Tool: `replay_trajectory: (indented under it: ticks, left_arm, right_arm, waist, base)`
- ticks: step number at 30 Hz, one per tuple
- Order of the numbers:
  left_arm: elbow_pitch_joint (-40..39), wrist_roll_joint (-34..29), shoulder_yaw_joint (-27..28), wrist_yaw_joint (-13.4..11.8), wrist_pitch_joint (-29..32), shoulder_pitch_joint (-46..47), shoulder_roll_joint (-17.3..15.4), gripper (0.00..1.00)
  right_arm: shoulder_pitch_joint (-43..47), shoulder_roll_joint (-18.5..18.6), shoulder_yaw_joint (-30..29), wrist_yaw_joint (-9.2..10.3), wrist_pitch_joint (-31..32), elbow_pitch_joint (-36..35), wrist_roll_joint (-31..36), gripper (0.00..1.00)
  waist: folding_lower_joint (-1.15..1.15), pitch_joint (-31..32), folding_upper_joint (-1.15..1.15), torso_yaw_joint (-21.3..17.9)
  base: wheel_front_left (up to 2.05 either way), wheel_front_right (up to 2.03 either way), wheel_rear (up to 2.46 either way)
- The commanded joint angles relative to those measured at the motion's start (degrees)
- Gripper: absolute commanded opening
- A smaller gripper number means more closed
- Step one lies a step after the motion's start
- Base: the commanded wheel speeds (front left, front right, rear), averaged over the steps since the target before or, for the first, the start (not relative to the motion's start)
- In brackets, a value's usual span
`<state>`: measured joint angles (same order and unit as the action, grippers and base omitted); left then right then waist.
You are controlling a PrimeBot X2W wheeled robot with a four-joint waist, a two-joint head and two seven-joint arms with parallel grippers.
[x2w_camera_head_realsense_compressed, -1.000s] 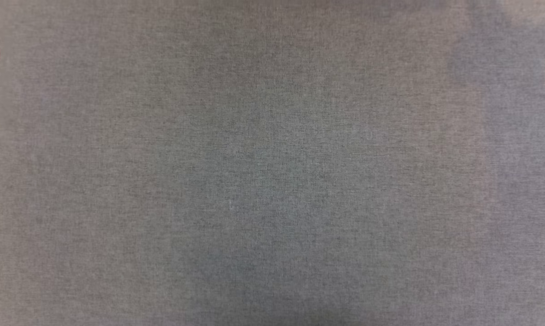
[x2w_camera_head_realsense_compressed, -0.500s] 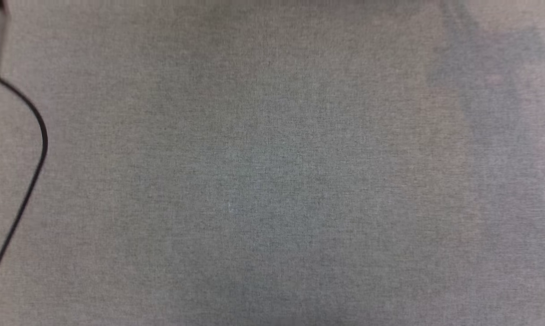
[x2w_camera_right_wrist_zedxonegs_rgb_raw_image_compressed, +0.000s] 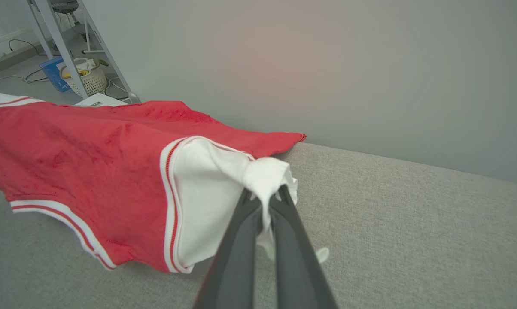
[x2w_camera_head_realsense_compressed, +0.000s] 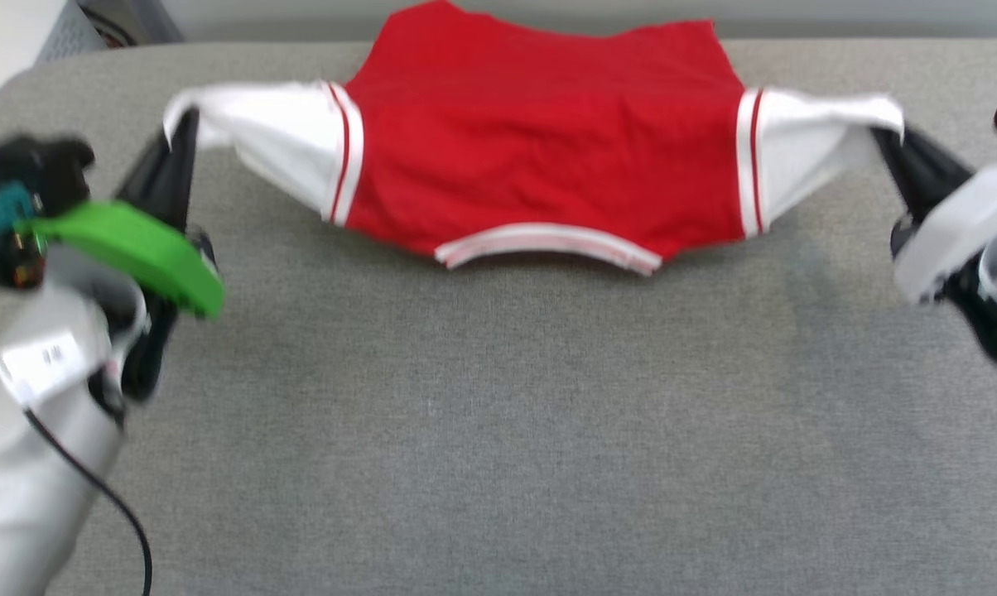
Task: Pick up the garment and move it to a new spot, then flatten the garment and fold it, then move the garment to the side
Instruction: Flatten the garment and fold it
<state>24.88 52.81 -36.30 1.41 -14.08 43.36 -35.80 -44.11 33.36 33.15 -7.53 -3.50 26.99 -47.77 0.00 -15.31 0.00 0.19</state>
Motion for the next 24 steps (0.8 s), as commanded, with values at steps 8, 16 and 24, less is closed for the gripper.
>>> replay_trajectory:
  ticks: [8,16,24]
  left_arm:
    - [-13.9,4.6,-0.5,-8.4,0.8,-21.3,-5.3,0.0]
    - [-20.2,7.8,-1.2,-13.5,1.0,-34.9,-7.8,0.0]
    - [-20.5,8.9,-2.8,-15.8,0.7,-41.4,-6.8,0.0]
  right_arm:
    - [18.8,3.3,-1.2,0.04,0.8,-6.6,-1.2,0.0]
    - [34.9,4.9,-7.4,0.04,5.4,-11.9,-1.3,0.0]
    - [46.9,4.8,-12.8,0.04,13.2,-14.9,-1.3,0.0]
  waist:
    - [0.0,8.9,0.0,0.3]
    - [0.0,11.4,0.0,0.7]
    - [0.0,10.8,0.0,1.2]
  base:
    - [0.0,0.0,0.0]
    - [0.0,0.0,0.0]
    - [0.0,0.0,0.0]
